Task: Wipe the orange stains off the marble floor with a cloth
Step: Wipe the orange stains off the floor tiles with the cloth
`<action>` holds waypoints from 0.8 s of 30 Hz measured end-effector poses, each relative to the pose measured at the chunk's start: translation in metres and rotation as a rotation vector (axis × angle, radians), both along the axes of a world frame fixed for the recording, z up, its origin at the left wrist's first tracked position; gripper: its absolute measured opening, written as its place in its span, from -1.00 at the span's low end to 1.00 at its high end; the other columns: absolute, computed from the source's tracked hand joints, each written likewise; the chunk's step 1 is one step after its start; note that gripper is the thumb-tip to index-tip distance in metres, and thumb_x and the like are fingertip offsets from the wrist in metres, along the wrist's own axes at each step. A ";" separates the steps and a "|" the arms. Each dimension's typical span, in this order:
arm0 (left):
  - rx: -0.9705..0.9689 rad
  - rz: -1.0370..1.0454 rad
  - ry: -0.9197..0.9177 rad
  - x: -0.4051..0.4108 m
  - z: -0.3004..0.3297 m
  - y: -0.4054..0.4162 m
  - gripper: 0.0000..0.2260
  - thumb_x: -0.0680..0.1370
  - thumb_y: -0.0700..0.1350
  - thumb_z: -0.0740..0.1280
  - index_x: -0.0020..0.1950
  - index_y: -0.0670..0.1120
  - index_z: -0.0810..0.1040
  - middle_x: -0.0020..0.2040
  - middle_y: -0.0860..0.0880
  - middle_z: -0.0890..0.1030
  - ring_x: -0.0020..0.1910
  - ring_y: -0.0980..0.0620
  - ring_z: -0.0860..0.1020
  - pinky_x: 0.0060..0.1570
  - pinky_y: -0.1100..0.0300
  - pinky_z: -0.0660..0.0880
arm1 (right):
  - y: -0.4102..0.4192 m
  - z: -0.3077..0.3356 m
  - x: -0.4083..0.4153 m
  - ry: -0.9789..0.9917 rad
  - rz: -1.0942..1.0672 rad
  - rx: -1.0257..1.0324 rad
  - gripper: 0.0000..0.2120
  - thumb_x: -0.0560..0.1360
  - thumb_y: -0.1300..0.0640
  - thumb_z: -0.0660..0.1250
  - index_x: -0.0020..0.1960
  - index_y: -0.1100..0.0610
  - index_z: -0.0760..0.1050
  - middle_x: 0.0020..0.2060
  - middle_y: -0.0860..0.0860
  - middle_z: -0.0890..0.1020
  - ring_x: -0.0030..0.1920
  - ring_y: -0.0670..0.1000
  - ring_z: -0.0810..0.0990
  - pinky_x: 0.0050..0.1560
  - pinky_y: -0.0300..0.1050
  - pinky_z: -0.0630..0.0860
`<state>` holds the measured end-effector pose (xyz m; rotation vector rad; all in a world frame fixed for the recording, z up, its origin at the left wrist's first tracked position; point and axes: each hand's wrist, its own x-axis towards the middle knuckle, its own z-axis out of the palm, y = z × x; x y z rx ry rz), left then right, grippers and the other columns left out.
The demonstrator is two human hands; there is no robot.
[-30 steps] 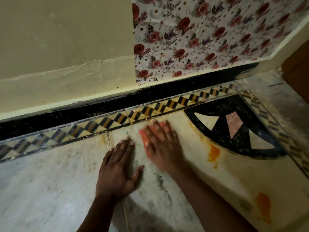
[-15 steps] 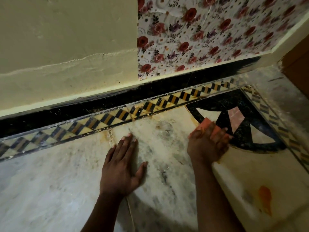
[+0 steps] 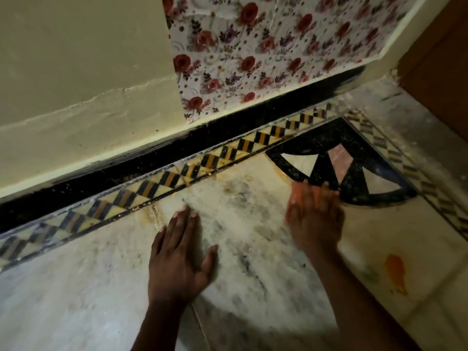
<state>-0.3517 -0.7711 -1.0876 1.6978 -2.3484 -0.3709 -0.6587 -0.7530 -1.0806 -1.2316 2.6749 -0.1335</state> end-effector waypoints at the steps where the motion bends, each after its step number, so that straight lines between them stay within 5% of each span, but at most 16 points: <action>1: -0.001 -0.002 -0.004 0.000 -0.001 0.001 -0.25 0.62 0.35 0.18 0.73 0.00 0.19 0.76 0.02 0.11 0.73 0.01 0.11 0.65 -0.05 0.15 | -0.024 -0.002 -0.007 -0.033 -0.112 -0.008 -0.35 0.66 -0.26 -0.12 0.72 -0.11 0.03 0.72 0.17 0.03 0.68 0.35 0.00 0.61 0.37 0.09; 3: 0.000 -0.009 -0.010 0.000 -0.001 0.001 -0.24 0.62 0.36 0.15 0.73 0.02 0.18 0.76 0.03 0.09 0.73 0.02 0.09 0.66 -0.06 0.13 | -0.071 0.001 0.004 -0.084 -0.123 -0.011 -0.37 0.68 -0.23 -0.10 0.72 -0.16 -0.08 0.73 0.13 -0.07 0.69 0.35 -0.12 0.64 0.38 -0.06; 8: 0.005 -0.001 -0.001 0.000 0.002 0.001 -0.24 0.62 0.38 0.11 0.73 0.02 0.17 0.76 0.03 0.09 0.73 0.01 0.09 0.65 -0.08 0.15 | -0.005 0.004 0.052 0.013 0.467 -0.003 -0.40 0.67 -0.30 -0.11 0.69 -0.31 -0.12 0.74 -0.03 -0.09 0.72 0.19 -0.17 0.67 0.26 -0.01; 12: -0.011 0.002 0.008 0.000 0.003 0.002 -0.25 0.62 0.37 0.13 0.72 0.01 0.20 0.75 0.02 0.12 0.73 -0.01 0.12 0.64 -0.08 0.17 | 0.056 0.000 -0.017 0.053 0.305 0.103 -0.37 0.64 -0.31 -0.25 0.69 -0.26 0.03 0.71 0.08 0.10 0.68 0.28 0.08 0.54 0.30 0.28; 16: -0.018 -0.006 0.001 -0.002 0.003 0.001 -0.25 0.61 0.36 0.14 0.72 0.01 0.21 0.75 0.02 0.13 0.73 -0.01 0.13 0.63 -0.08 0.16 | -0.027 -0.001 -0.047 -0.020 -0.006 0.009 -0.36 0.65 -0.27 -0.12 0.71 -0.19 -0.03 0.72 0.15 0.03 0.69 0.34 -0.04 0.62 0.38 0.05; 20: -0.014 -0.008 -0.002 -0.002 0.004 0.001 -0.25 0.60 0.37 0.13 0.73 0.04 0.19 0.75 0.04 0.11 0.73 0.00 0.10 0.63 -0.06 0.13 | -0.051 0.002 0.024 -0.027 0.258 -0.032 -0.39 0.67 -0.25 -0.09 0.70 -0.23 -0.10 0.74 0.07 -0.09 0.70 0.28 -0.17 0.66 0.32 -0.06; 24: -0.016 0.006 0.002 -0.003 0.008 0.003 -0.25 0.60 0.35 0.15 0.72 0.04 0.21 0.75 0.03 0.15 0.72 -0.02 0.15 0.62 -0.08 0.16 | 0.070 0.006 0.055 -0.002 0.496 -0.052 -0.43 0.68 -0.29 -0.04 0.68 -0.30 0.05 0.74 -0.04 0.00 0.72 0.15 -0.09 0.63 0.21 0.08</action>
